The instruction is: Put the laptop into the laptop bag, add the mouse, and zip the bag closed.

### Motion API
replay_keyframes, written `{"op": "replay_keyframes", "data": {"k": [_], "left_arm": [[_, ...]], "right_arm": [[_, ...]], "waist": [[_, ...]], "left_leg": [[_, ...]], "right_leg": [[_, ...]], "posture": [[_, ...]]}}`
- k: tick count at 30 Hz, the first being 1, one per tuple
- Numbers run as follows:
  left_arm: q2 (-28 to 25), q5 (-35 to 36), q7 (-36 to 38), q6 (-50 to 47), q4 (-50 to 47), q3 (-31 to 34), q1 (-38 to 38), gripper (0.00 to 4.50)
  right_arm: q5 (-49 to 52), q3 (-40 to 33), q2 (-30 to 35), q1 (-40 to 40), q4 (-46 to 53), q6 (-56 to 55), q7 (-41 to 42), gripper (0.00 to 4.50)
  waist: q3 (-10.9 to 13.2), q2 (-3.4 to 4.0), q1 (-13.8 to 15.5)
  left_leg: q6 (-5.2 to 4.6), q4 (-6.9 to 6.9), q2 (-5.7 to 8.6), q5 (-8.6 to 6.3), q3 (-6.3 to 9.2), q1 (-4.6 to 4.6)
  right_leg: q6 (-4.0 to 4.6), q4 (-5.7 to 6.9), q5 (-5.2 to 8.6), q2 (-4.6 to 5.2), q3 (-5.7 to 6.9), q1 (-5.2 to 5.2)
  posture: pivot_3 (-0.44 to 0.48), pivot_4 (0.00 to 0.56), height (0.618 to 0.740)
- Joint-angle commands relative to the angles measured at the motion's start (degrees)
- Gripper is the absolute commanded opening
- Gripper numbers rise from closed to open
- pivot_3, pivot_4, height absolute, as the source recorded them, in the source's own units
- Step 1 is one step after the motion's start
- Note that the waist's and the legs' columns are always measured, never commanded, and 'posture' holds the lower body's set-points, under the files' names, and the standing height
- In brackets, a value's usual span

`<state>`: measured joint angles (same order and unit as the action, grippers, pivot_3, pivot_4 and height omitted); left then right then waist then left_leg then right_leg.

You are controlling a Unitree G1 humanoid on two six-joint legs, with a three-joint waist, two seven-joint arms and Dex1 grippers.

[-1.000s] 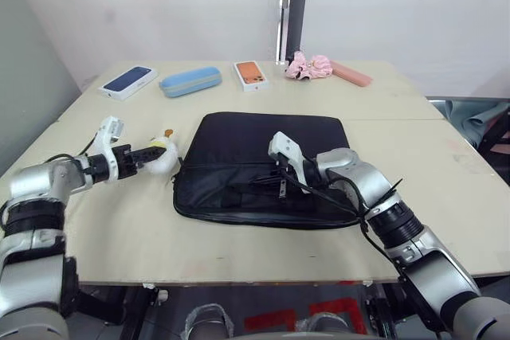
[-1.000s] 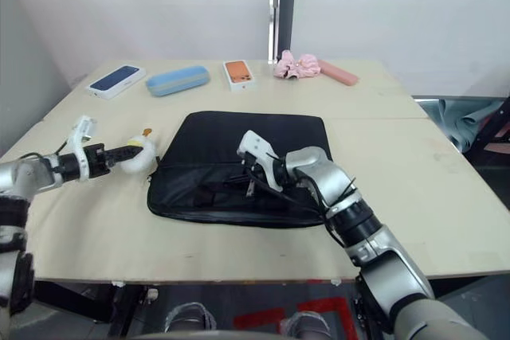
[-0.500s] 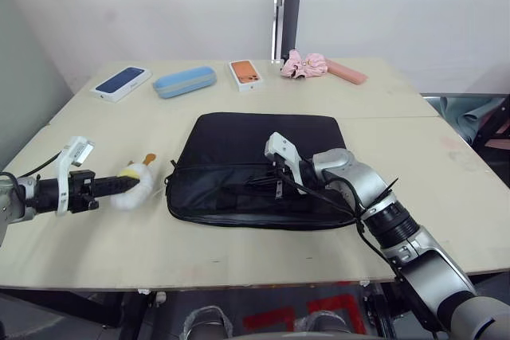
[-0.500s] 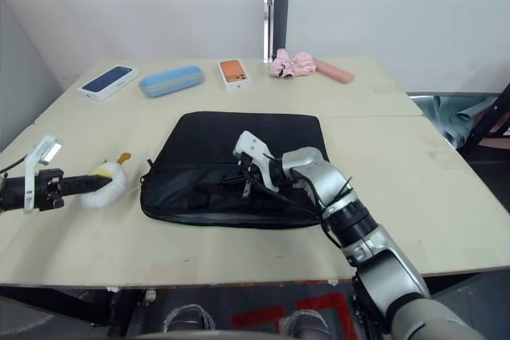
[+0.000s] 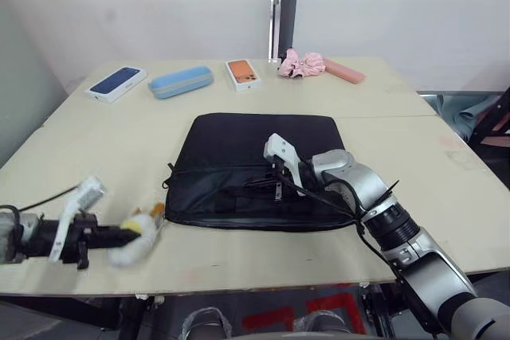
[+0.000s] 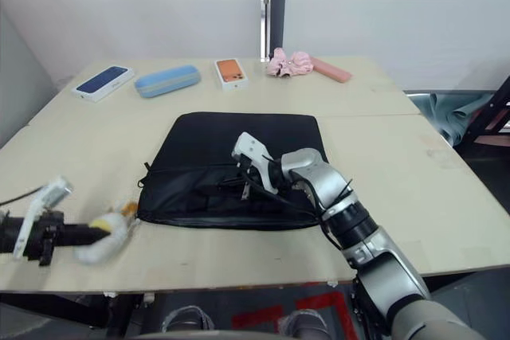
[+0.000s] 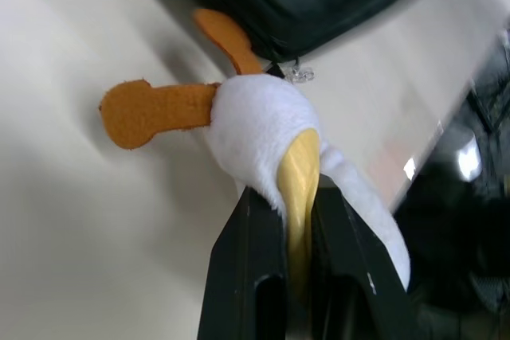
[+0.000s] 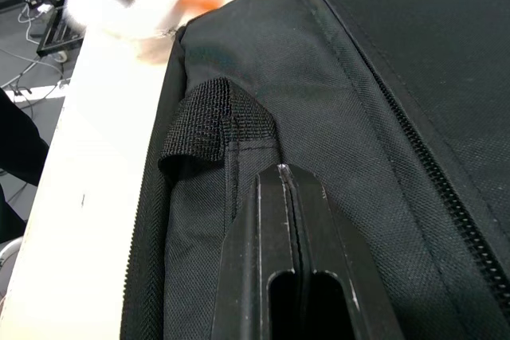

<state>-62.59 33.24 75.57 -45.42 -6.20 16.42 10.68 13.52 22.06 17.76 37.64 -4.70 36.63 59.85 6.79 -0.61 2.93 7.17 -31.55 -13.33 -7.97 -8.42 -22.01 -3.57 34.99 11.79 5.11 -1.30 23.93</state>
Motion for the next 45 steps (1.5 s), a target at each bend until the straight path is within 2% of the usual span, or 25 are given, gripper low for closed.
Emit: {"op": "replay_keyframes", "data": {"k": [1, 7, 12, 14, 16, 20, 23, 28, 34, 38, 42, 45], "left_arm": [[0.25, -1.78, -1.33, 1.96, -2.29, -1.02, 1.94, 0.01], [0.23, -1.78, -3.85, 2.80, -8.26, -1.08, 3.85, 0.01], [2.84, -1.90, -12.41, -0.79, -15.85, -5.61, -2.74, 0.01], [2.95, -1.08, -12.68, -1.00, -20.20, -6.91, -3.72, 0.01], [2.13, -3.21, -12.94, 1.33, -23.41, -9.18, -4.47, 0.01], [-0.52, -14.44, -13.35, 13.63, -24.57, -16.00, -7.27, 0.01], [0.35, -20.15, -12.15, 24.86, -24.17, -20.35, -10.74, 0.01], [8.19, -16.35, -8.62, 34.59, -26.17, -23.50, -16.97, 0.01], [15.77, -15.48, -2.77, 40.94, -19.19, -28.82, -26.75, 0.01], [21.42, -18.29, 2.46, 47.44, -10.18, -34.61, -34.20, 0.01], [25.90, -21.29, 6.83, 58.25, -2.35, -39.35, -37.88, 0.01], [27.66, -20.91, 7.63, 59.68, 0.20, -39.90, -39.16, 0.01]], "right_arm": [[-1.74, 1.37, 1.33, -1.26, -2.89, 2.35, -1.00, 0.00], [-1.69, 1.74, 1.78, -0.80, -3.27, 2.11, -0.24, 0.00], [-1.84, 2.26, 1.41, -0.17, -3.95, 1.92, 0.16, 0.00], [-1.85, 2.45, 1.31, 0.00, -4.15, 1.89, 0.27, 0.00], [-1.82, 2.56, 1.28, 0.24, -4.39, 1.87, 0.37, 0.00], [-1.86, 2.75, 1.32, 0.65, -4.76, 1.77, 0.64, 0.00], [-1.95, 2.94, 1.50, 0.92, -4.92, 1.72, 0.95, 0.00], [-2.13, 3.08, 1.70, 1.37, -5.10, 1.79, 1.32, 0.00], [-2.32, 3.29, 2.17, 2.37, -5.87, 1.49, 1.87, 0.00], [-2.32, 3.41, 2.63, 2.87, -5.97, 1.56, 2.09, 0.00], [-2.17, 3.48, 3.11, 2.63, -5.08, 2.17, 1.93, 0.00], [-1.97, 3.35, 3.64, 2.02, -3.75, 3.05, 1.59, 0.00]], "waist": [[0.01, 0.02, -0.04], [-0.02, 0.02, -0.07], [-0.04, 0.05, 0.17], [-0.05, 0.04, 0.08], [-0.04, 0.04, 0.10], [-0.05, 0.02, 0.10], [-0.05, 0.03, 0.11], [-0.06, 0.02, 0.08], [-0.05, 0.06, 0.35], [-0.06, 0.06, 0.62], [-0.06, 0.07, 0.74], [-0.06, 0.07, 0.83]], "left_leg": [[0.01, 0.00, -0.05, 0.00, 0.01, 0.02], [0.02, 0.00, -0.06, 0.00, -0.06, 0.07], [0.02, -0.02, -0.04, 0.00, -0.06, 0.08], [0.02, -0.10, -0.04, 0.00, -0.04, 0.08], [0.02, -0.17, -0.04, 0.00, -0.03, 0.08], [0.02, -0.17, -0.05, 0.00, -0.01, 0.06], [0.02, -0.23, -0.04, 0.00, 0.00, 0.06], [0.02, -0.33, -0.03, 0.01, -0.01, 0.01], [0.04, -0.47, -0.05, 0.02, 0.00, 0.05], [0.03, -0.69, -0.02, 0.02, -0.02, 0.05], [0.03, -0.70, -0.03, 0.02, -0.02, 0.04], [0.02, -0.70, -0.03, 0.03, -0.02, 0.00]], "right_leg": [[0.02, 0.04, 0.02, -0.05, 0.00, 0.01], [0.02, 0.06, 0.02, -0.09, -0.07, 0.01], [0.03, 0.13, 0.02, -0.06, -0.05, 0.00], [0.04, 0.24, 0.01, -0.05, -0.05, 0.00], [0.04, 0.31, 0.01, -0.06, -0.07, 0.00], [0.04, 0.31, 0.02, -0.07, -0.05, 0.00], [0.03, 0.31, 0.01, -0.05, -0.05, -0.03], [0.05, 0.35, 0.00, -0.04, -0.06, -0.01], [0.05, 0.61, 0.01, -0.05, -0.09, 0.00], [0.06, 0.80, 0.00, -0.01, -0.16, -0.01], [0.05, 0.82, 0.00, -0.01, -0.16, 0.01], [0.06, 0.79, 0.00, -0.01, -0.15, 0.02]], "posture": [[0.000, 0.150, 0.740], [0.000, 0.150, 0.740], [0.000, 0.150, 0.740], [0.000, 0.150, 0.740], [0.000, 0.150, 0.740], [0.000, 0.150, 0.740], [0.000, 0.150, 0.740], [0.000, 0.150, 0.740], [0.000, 0.150, 0.740], [0.000, 0.150, 0.740], [0.000, 0.150, 0.740], [0.000, 0.150, 0.740]]}}
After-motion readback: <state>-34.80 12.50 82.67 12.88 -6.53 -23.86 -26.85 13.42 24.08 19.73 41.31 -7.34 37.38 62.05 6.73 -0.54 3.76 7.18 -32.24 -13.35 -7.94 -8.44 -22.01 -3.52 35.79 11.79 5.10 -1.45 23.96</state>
